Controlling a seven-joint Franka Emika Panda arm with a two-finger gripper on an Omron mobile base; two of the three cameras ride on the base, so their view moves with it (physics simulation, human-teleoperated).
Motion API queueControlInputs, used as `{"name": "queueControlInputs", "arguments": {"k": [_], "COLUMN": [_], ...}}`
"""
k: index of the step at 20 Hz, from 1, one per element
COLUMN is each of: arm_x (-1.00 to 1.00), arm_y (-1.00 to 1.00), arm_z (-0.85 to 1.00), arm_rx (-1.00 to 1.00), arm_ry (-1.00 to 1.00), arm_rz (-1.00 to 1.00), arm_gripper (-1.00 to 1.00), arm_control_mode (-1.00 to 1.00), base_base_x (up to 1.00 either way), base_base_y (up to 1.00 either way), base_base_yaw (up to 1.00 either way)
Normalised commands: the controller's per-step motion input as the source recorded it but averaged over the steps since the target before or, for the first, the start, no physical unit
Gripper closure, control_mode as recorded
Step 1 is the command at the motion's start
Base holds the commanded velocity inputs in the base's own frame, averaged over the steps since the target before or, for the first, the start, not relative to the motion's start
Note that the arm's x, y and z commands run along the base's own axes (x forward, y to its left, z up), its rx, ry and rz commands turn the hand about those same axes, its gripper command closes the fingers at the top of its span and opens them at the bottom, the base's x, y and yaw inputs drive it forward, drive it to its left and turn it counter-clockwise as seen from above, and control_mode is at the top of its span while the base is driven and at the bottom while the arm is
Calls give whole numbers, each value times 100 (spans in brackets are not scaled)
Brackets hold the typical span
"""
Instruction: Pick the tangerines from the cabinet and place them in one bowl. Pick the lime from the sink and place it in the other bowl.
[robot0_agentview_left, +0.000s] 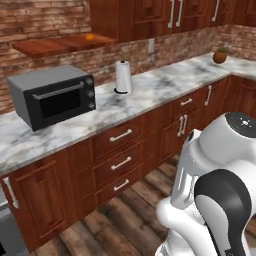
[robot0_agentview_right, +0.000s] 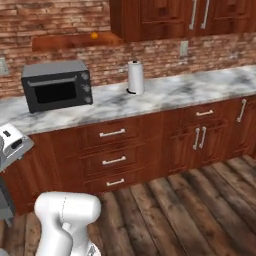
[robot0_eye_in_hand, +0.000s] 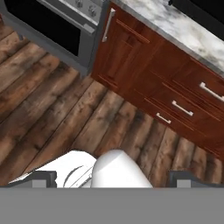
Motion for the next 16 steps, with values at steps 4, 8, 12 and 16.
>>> {"name": "queueControlInputs", "arguments": {"k": [4,8,12,16], "arm_x": [0,0,0,0], "arm_y": [0,0,0,0], "arm_z": [0,0,0,0], "arm_rx": [0,0,0,0], "arm_ry": [0,0,0,0], "arm_rz": [0,0,0,0], "arm_gripper": [-100,-100,-100,-100], "arm_control_mode": [100,100,100,100], "base_base_x": [0,3,18,52], "base_base_y": [0,0,-17,-72], "base_base_yaw": [50,43,7,2]}}
